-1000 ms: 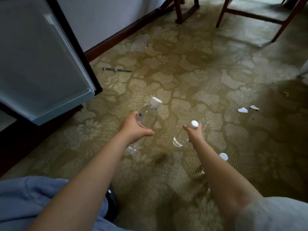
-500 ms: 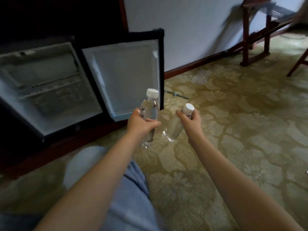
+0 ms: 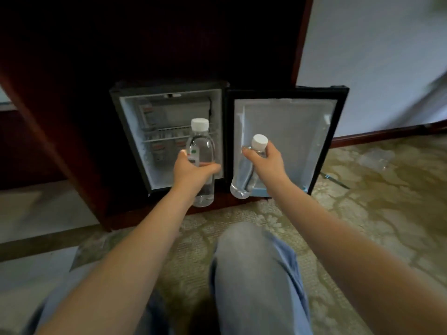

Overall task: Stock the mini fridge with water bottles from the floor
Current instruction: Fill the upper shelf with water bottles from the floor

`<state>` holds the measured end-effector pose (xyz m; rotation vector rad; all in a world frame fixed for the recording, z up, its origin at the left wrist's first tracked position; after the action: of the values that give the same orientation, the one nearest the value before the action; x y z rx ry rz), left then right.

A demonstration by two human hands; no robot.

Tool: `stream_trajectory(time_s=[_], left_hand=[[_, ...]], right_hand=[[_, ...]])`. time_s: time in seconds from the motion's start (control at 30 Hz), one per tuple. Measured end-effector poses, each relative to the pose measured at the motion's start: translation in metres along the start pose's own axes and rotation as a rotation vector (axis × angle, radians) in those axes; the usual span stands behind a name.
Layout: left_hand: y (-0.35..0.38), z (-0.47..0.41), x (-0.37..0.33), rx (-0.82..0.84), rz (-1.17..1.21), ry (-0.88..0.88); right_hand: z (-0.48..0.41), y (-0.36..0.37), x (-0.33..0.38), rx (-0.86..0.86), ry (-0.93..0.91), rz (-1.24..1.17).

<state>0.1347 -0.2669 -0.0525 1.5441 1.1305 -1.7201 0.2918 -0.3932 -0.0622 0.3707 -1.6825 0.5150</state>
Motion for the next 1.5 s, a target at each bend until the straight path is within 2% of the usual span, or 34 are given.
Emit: stream_trajectory(time_s=[0.23, 0.37, 0.53, 0.63, 0.7, 0.87, 1.1, 1.3, 1.5], left_hand=[[-0.081, -0.042, 0.051, -0.195, 0.012, -0.074], [-0.103, -0.079, 0.076, -0.235, 0.024, -0.105], [-0.112, -0.137, 0.113, -0.346, 0.111, -0.114], [-0.107, -0.153, 0.112, -0.385, 0.136, -0.088], [-0.108, -0.232, 0.151, -0.467, 0.185, -0.146], [-0.107, -0.252, 0.145, -0.482, 0.175, -0.045], [-0.128, -0.303, 0.154, -0.479, 0.042, 0.121], [-0.129, -0.310, 0.161, -0.455, -0.023, 0.137], [-0.135, -0.316, 0.172, -0.471, -0.009, 0.097]], right_hand=[[-0.019, 0.097, 0.014, 0.139, -0.015, 0.028], [-0.042, 0.138, 0.015, 0.189, 0.031, 0.019], [-0.086, 0.178, 0.006, 0.186, 0.050, -0.018], [-0.097, 0.179, 0.014, 0.147, 0.038, -0.047], [-0.165, 0.240, -0.011, 0.130, 0.014, -0.003], [-0.186, 0.252, -0.005, 0.084, -0.076, -0.045], [-0.237, 0.314, -0.004, 0.130, -0.266, -0.006], [-0.269, 0.352, 0.004, 0.246, -0.361, 0.078], [-0.303, 0.376, 0.013, 0.325, -0.308, 0.185]])
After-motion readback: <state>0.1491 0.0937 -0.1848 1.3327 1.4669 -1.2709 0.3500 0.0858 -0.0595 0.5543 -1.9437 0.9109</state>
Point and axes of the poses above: each hand's wrist, its own z-axis away from the middle knuckle, its own y-axis out of the palm, x = y × z, the point moved 7 cm from there along -z, towards the middle knuckle
